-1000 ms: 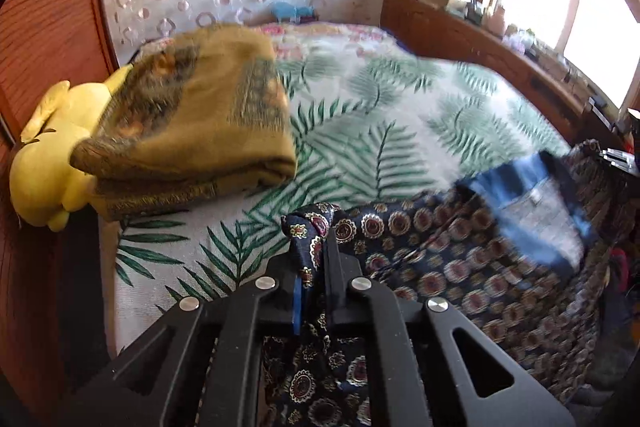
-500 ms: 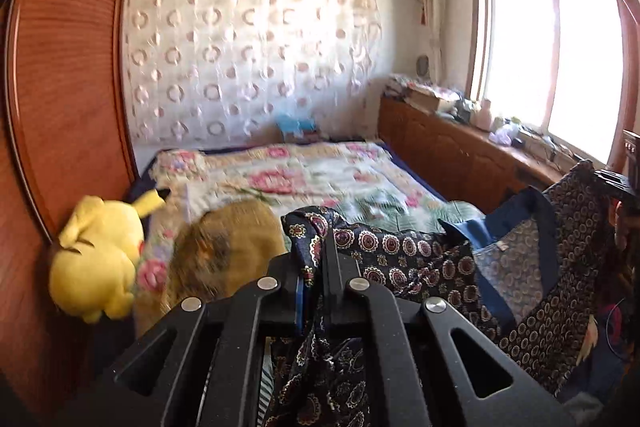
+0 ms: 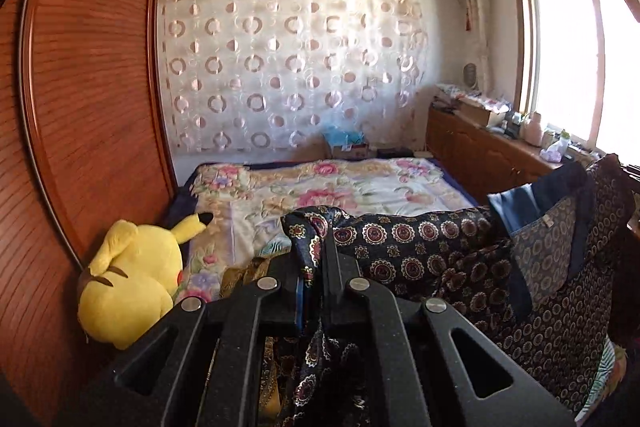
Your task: Fold small clothes
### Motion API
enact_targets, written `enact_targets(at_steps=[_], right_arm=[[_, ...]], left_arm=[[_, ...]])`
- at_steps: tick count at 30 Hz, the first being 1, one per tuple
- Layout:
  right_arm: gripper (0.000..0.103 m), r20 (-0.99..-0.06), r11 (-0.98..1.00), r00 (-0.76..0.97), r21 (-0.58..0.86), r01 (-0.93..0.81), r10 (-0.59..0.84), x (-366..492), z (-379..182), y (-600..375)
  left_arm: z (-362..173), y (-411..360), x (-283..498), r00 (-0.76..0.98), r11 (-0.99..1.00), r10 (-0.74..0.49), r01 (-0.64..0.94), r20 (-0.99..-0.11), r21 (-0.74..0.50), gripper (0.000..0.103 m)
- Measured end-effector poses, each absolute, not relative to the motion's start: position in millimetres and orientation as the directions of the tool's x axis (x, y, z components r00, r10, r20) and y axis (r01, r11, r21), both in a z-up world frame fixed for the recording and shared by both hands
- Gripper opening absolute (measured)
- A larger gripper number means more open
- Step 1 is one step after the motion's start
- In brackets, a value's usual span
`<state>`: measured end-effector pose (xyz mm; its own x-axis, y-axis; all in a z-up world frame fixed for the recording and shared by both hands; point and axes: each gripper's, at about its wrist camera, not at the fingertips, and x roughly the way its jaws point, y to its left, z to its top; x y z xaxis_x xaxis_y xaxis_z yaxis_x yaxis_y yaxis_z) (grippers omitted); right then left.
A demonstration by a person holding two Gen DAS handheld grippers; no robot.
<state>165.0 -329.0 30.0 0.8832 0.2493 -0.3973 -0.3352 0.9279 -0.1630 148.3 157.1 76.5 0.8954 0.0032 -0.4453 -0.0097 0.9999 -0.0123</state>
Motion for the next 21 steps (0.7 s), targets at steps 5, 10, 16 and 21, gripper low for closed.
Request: enact_targets(at_steps=[5,10,16,21], right_arm=[[0.008,-0.482,0.919,0.849,-0.193,-0.344,0.217,199,-15,-290],[0.008,-0.554,0.913,0.811,-0.206,-0.353,0.188,230,-47,-268],[0.008,-0.620,0.915,0.763,-0.176,-0.364,0.184,280,-53,-254],[0.008,-0.664,0.922,0.724,-0.135,-0.362,0.186,301,-33,-264]], left_arm=[[22,165,187,0.847,0.999,0.029,-0.045,-0.531,-0.017,0.007],[-6,164,208,0.817,0.998,0.041,-0.059,-0.575,-0.012,0.007],[-24,158,229,0.789,0.999,0.051,-0.047,-0.612,0.022,0.007],[-36,158,236,0.764,0.999,0.047,-0.046,-0.643,0.019,0.007]])
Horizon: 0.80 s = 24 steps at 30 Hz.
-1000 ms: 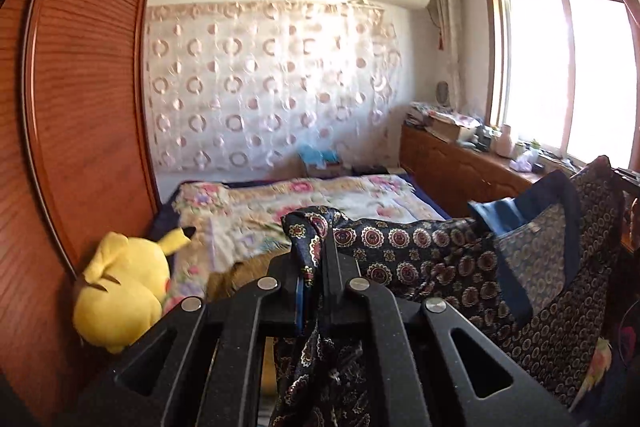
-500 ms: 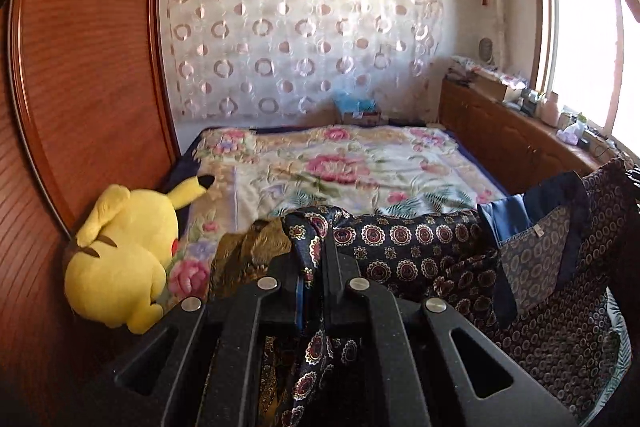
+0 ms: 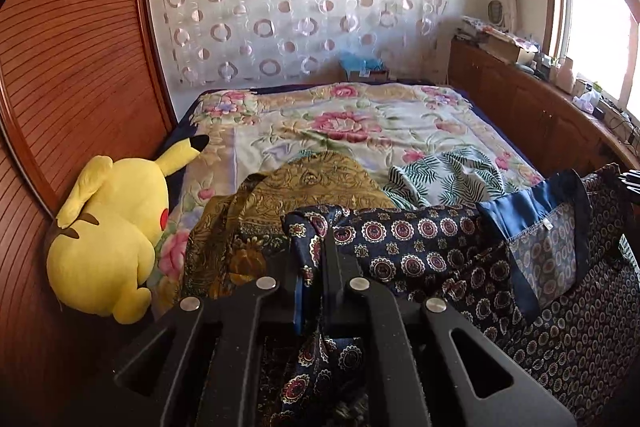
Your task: Fold small clothes
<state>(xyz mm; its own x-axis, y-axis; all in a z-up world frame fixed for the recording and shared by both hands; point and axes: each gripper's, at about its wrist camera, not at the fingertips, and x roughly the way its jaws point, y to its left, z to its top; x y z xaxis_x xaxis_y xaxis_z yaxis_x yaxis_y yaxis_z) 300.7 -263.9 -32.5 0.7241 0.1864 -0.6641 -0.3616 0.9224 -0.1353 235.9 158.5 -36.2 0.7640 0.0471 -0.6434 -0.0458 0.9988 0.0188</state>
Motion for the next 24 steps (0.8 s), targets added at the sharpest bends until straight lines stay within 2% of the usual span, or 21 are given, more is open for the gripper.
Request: enact_targets(at_steps=[2,4,7,9,11,13,14,15,18,24], right_arm=[[0.011,-0.673,0.928,0.715,-0.112,-0.355,0.192,304,-30,-263],[0.021,-0.673,0.933,0.714,-0.099,-0.346,0.193,298,-25,-272],[0.026,-0.672,0.936,0.714,-0.090,-0.342,0.196,294,-21,-273],[0.031,-0.660,0.935,0.725,-0.097,-0.340,0.196,288,-22,-269],[0.040,-0.645,0.935,0.736,-0.093,-0.342,0.205,281,-16,-265],[0.045,-0.627,0.933,0.749,-0.094,-0.347,0.216,273,-14,-256],[0.045,-0.617,0.931,0.756,-0.099,-0.350,0.219,269,-10,-252],[0.045,-0.608,0.930,0.763,-0.106,-0.353,0.220,265,-7,-247],[0.049,-0.605,0.911,0.752,-0.100,-0.400,0.263,258,1,-228],[0.050,-0.631,0.868,0.690,-0.053,-0.494,0.355,255,-6,-184]], left_arm=[[-38,160,234,0.759,0.999,0.039,-0.045,-0.650,0.008,0.010],[-36,162,228,0.760,0.999,0.032,-0.042,-0.650,0.001,0.015],[-35,164,217,0.767,0.999,0.043,-0.045,-0.640,0.014,0.030],[-34,165,210,0.769,0.999,0.029,-0.034,-0.638,0.005,0.044],[-35,166,202,0.770,1.000,0.011,-0.025,-0.638,-0.012,0.044],[-36,165,196,0.767,1.000,0.014,-0.024,-0.641,-0.008,0.057],[-36,162,193,0.767,1.000,0.026,-0.028,-0.641,0.006,0.075],[-37,160,189,0.770,0.999,0.035,-0.028,-0.637,0.020,0.084],[-37,154,178,0.773,1.000,0.022,-0.007,-0.634,0.026,0.084],[-40,145,161,0.775,1.000,0.007,-0.009,-0.632,-0.001,0.084]])
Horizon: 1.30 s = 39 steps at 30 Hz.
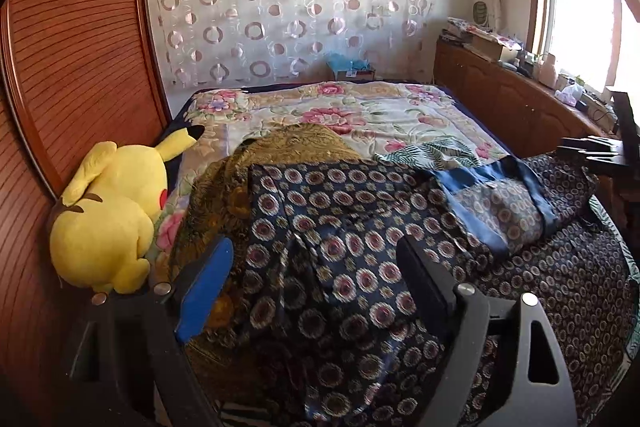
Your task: Fold small clothes
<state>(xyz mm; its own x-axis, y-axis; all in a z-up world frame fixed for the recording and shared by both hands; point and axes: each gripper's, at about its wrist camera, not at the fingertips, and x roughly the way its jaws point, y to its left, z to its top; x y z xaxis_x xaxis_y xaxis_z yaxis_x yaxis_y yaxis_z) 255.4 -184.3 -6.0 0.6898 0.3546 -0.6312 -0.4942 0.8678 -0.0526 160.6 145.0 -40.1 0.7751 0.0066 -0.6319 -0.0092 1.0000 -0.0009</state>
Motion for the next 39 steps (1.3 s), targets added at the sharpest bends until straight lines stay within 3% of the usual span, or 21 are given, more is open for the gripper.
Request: enact_targets(at_steps=[15,17,18,19,31,39], right_arm=[[0.049,-0.777,0.860,0.550,-0.021,-0.510,0.307,316,-39,-144],[0.030,-0.773,0.853,0.551,-0.026,-0.522,0.313,316,-39,-143],[0.013,-0.772,0.847,0.549,-0.026,-0.531,0.320,316,-39,-138],[0.006,-0.769,0.840,0.542,-0.012,-0.542,0.339,315,-42,-137],[0.005,-0.612,0.797,0.630,-0.001,-0.604,0.478,207,-8,-174],[0.005,-0.605,0.808,0.637,0.019,-0.588,0.478,138,-30,-206]], left_arm=[[-55,142,136,0.766,1.000,-0.006,-0.009,-0.643,-0.021,0.084],[-57,142,136,0.765,1.000,-0.006,-0.011,-0.644,-0.023,0.084],[-58,142,135,0.766,1.000,-0.007,-0.011,-0.643,-0.024,0.084],[-59,142,135,0.765,1.000,-0.007,-0.012,-0.644,-0.025,0.084],[-57,141,114,0.779,0.998,-0.026,-0.015,-0.626,-0.061,0.084],[-56,137,84,0.795,0.997,-0.022,-0.024,-0.606,-0.069,0.084]])
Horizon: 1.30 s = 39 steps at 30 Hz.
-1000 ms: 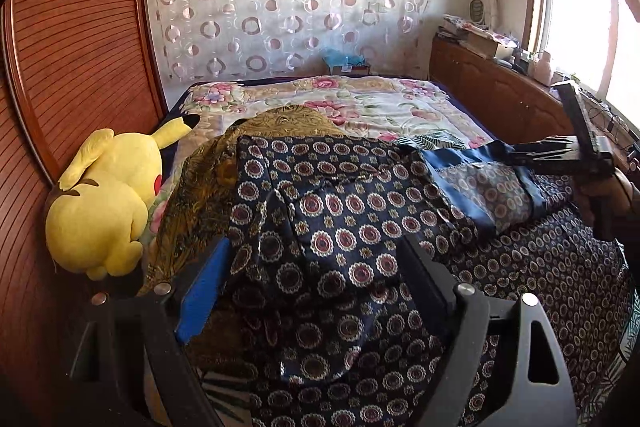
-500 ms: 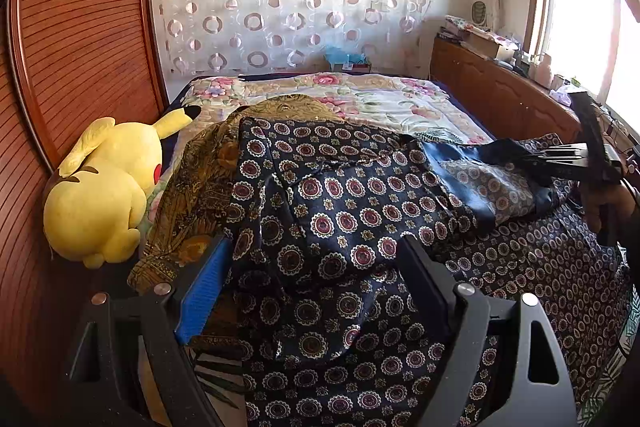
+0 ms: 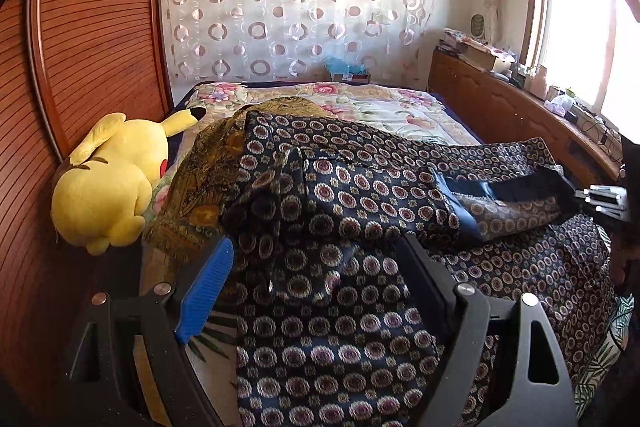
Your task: Fold small clothes
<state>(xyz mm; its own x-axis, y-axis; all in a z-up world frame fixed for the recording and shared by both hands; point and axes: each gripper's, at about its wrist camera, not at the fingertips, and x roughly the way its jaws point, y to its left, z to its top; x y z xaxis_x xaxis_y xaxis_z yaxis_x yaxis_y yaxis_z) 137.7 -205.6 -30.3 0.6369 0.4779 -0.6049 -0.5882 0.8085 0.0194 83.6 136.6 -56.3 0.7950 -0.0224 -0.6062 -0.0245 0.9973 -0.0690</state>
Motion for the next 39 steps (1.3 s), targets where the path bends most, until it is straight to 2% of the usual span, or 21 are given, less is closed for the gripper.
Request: enact_targets(at_steps=[6,12,15,17,19,20,25,32,39], right_arm=[[0.005,-0.615,0.819,0.628,0.053,-0.572,0.478,103,-44,-224],[0.005,-0.665,0.809,0.602,0.004,-0.588,0.441,72,-55,-232],[0.008,-0.682,0.812,0.597,-0.006,-0.583,0.423,61,-56,-233],[0.011,-0.676,0.809,0.602,-0.015,-0.588,0.425,51,-50,-237],[0.029,-0.668,0.814,0.614,-0.020,-0.580,0.421,40,-45,-243],[0.033,-0.664,0.821,0.622,-0.022,-0.571,0.415,36,-41,-248],[0.036,-0.630,0.836,0.660,-0.033,-0.548,0.408,21,-26,-273],[0.040,-0.596,0.886,0.732,-0.070,-0.458,0.331,61,-2,-297],[0.043,-0.664,0.917,0.714,-0.109,-0.384,0.221,140,-4,-279]], left_arm=[[-59,133,52,0.802,0.993,-0.047,-0.025,-0.595,-0.111,0.084],[-72,127,49,0.779,0.997,-0.039,-0.012,-0.626,-0.077,0.084],[-73,123,51,0.774,0.998,-0.039,-0.004,-0.632,-0.067,0.084],[-73,122,51,0.777,0.998,-0.041,0.000,-0.628,-0.065,0.084],[-72,120,48,0.779,0.997,-0.048,0.003,-0.625,-0.073,0.084],[-72,119,48,0.780,0.997,-0.052,0.006,-0.624,-0.076,0.084],[-69,117,45,0.785,0.997,-0.054,0.009,-0.617,-0.076,0.084],[-72,115,46,0.783,0.996,-0.062,0.010,-0.619,-0.087,0.084],[-79,109,49,0.774,0.996,-0.075,0.024,-0.629,-0.088,0.084]])
